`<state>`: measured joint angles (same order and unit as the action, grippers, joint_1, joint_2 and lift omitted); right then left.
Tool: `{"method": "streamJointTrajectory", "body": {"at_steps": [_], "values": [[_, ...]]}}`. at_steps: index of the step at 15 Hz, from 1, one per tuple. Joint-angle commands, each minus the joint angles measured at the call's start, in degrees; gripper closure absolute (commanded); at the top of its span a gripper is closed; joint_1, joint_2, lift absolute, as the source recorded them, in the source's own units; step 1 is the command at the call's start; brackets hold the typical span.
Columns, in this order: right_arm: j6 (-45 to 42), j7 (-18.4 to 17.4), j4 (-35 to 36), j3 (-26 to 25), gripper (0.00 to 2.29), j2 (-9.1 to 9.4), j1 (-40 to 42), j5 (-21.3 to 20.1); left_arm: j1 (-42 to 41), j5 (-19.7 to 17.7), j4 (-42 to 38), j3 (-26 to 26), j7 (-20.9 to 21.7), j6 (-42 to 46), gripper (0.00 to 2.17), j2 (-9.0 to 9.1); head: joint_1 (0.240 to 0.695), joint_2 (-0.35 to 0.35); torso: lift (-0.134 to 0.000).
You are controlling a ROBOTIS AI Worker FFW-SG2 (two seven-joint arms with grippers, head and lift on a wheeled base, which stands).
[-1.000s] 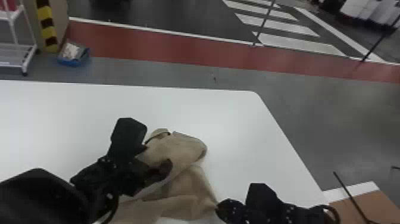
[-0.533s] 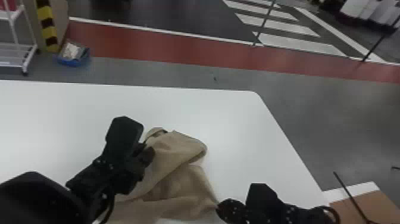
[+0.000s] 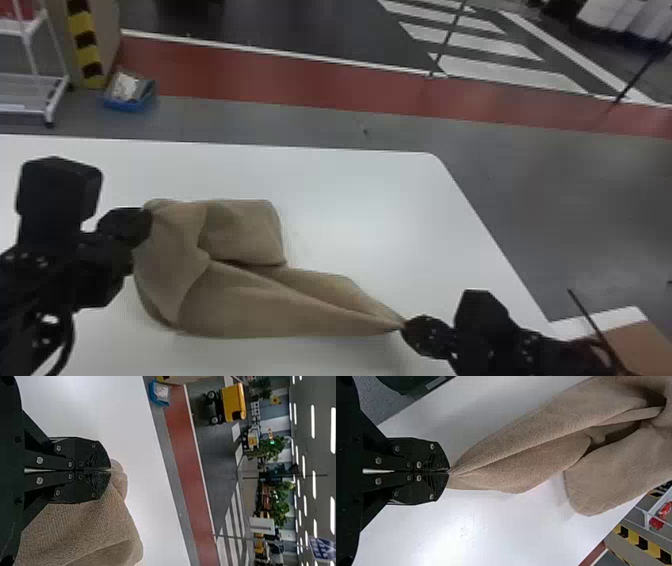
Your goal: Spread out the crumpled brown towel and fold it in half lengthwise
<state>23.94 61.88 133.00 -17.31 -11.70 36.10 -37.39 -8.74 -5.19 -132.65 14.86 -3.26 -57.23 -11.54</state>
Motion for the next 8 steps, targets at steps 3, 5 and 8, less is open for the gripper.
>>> {"method": "streamJointTrajectory", "body": {"at_steps": [3, 5, 8], "values": [[0.3, 0.0, 0.2, -0.6, 1.33, 0.80, -3.0, 0.5, -7.8, -3.1, -2.1, -11.6, 0.2, -0.2, 2.12, -0.06, 0.695, -0.219, -0.123], [1.7, 0.0, -0.1, -1.7, 1.33, 1.15, -5.5, 0.5, -11.9, -3.2, -4.1, -13.5, 0.0, -1.3, 2.12, -0.06, 0.695, -0.151, -0.123], [4.3, -1.7, -2.0, -4.7, 1.33, 1.68, -11.8, 0.7, -13.7, -2.8, -5.2, -13.8, -1.7, -3.7, 2.12, 0.47, 0.695, -0.138, -0.123]]}}
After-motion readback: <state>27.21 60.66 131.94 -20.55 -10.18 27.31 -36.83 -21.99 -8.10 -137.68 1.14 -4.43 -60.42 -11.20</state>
